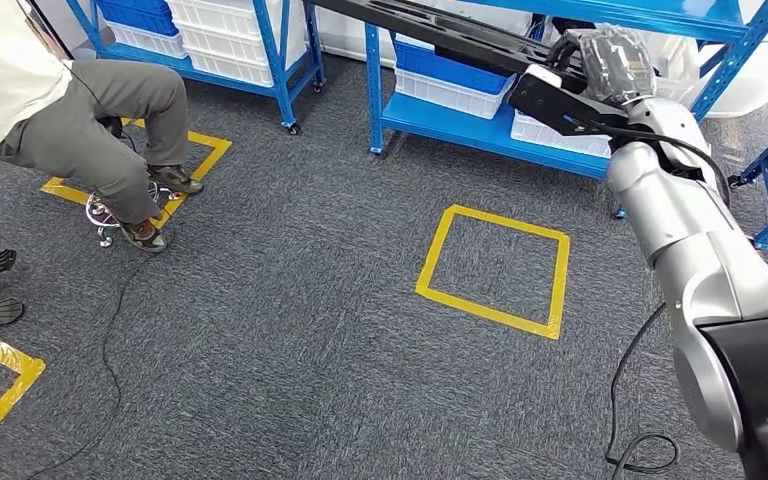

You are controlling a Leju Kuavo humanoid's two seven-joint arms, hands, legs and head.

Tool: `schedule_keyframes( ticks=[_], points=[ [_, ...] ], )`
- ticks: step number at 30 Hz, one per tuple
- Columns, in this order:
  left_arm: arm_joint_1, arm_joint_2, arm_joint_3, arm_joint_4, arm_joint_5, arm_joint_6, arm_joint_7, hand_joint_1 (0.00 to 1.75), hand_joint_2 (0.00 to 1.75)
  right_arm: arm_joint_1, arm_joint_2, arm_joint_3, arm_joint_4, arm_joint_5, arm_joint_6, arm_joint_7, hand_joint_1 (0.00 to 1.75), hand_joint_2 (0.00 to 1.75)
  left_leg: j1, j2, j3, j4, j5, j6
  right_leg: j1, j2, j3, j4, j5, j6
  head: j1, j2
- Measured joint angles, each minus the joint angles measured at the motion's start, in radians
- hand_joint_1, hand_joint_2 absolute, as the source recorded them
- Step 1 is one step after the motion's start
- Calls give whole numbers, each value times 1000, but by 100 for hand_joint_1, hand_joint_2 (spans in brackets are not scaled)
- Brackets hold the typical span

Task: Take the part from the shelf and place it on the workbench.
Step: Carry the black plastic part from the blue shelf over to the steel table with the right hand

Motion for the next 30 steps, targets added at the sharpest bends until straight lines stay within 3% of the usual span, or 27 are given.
schedule_keyframes(
  ticks=[3, 5, 8, 9, 10, 11, 13, 14, 16, 18, 20, 23, 25, 26, 28, 30],
  points=[
    [-3, 4, 0, 0, -4, 0, 1, 0, 175, 14, 1, 0, 0, 8, -14, 1, 175, 175, -7, 3, 30, -65, 0, 10, -4, -1, -5, -6, 15, 20, -1, 0],
    [-4, 5, 0, 0, -4, 0, 4, 0, 175, 26, 4, 2, 0, 18, -28, 4, 175, 175, -1, 9, 40, -107, 21, 13, -2, 0, -27, 20, -3, 23, 2, 0],
    [-5, 4, 0, 0, -3, 2, 10, 0, 175, 45, 17, 7, 0, 33, -38, 10, 175, 175, 5, 14, 30, -123, 42, 10, -9, 2, -97, 185, -80, 22, 7, 0],
    [-4, 2, 1, 0, 0, 4, 12, 0, 175, 53, 26, 10, 1, 40, -38, 12, 175, 175, 7, 15, 25, -122, 45, 6, -14, 2, -112, 232, -94, 27, 7, 0],
    [-4, 1, 2, 0, 4, 6, 15, 0, 175, 60, 35, 13, 3, 47, -37, 15, 175, 175, 10, 14, 20, -119, 47, 2, -20, 2, -113, 245, -95, 37, 7, 0],
    [-3, -2, 5, 0, 9, 10, 19, 0, 175, 64, 46, 17, 4, 54, -36, 18, 175, 175, 14, 14, 14, -113, 48, -2, -26, 2, -94, 217, -80, 50, 8, 0],
    [-3, -5, 12, 0, 16, 20, 26, 0, 175, 62, 72, 26, 7, 64, -35, 23, 175, 175, 22, 10, -5, -88, 42, -17, -41, 11, -28, 98, -42, 79, 9, 0],
    [-4, -5, 16, 0, 20, 27, 29, 0, 175, 60, 88, 30, 8, 70, -35, 24, 175, 175, 23, 8, -19, -69, 37, -26, -44, 18, -5, 50, -31, 84, 9, 0],
    [-5, -7, 23, 0, 26, 37, 34, 0, 175, 58, 114, 38, 11, 81, -34, 25, 175, 175, 23, 4, -44, -45, 35, -41, -42, 28, 5, 26, -34, 77, 7, 0],
    [-2, -11, 29, 0, 29, 43, 35, 0, 175, 60, 137, 48, 16, 90, -34, 25, 175, 175, 28, -2, -55, -40, 39, -50, -39, 18, -4, 32, -29, 61, 4, 0],
    [2, -13, 35, 0, 31, 45, 32, 0, 175, 56, 159, 56, 19, 96, -34, 26, 175, 175, 32, -2, -72, -10, 18, -60, -39, 9, -9, 32, -24, 46, 3, 0],
    [3, -14, 40, 0, 31, 41, 22, 0, 175, 49, 176, 62, 23, 100, -34, 27, 175, 175, 34, 1, -143, 155, -70, -69, -34, -9, -13, 31, -18, 30, 1, 0],
    [4, -15, 41, 0, 29, 36, 16, 0, 175, 48, 179, 65, 25, 101, -34, 27, 175, 175, 34, 1, -174, 230, -92, -67, -28, -24, -15, 31, -16, 25, 1, 0],
    [5, -16, 41, 0, 28, 34, 15, 0, 175, 48, 179, 66, 25, 100, -34, 27, 175, 175, 33, 3, -164, 218, -79, -64, -26, -31, -16, 31, -15, 23, 1, 0],
    [5, -16, 41, 0, 28, 34, 14, 0, 175, 42, 179, 66, 25, 99, -34, 27, 175, 175, 30, 20, -94, 103, -28, -52, -23, -44, -17, 31, -13, 21, 1, 0],
    [2, -17, 41, 0, 28, 35, 14, 0, 175, 30, 178, 66, 25, 98, -34, 27, 175, 175, 20, 46, -35, -2, 1, -45, -17, -58, -18, 31, -10, 22, 2, 0]
  ],
)
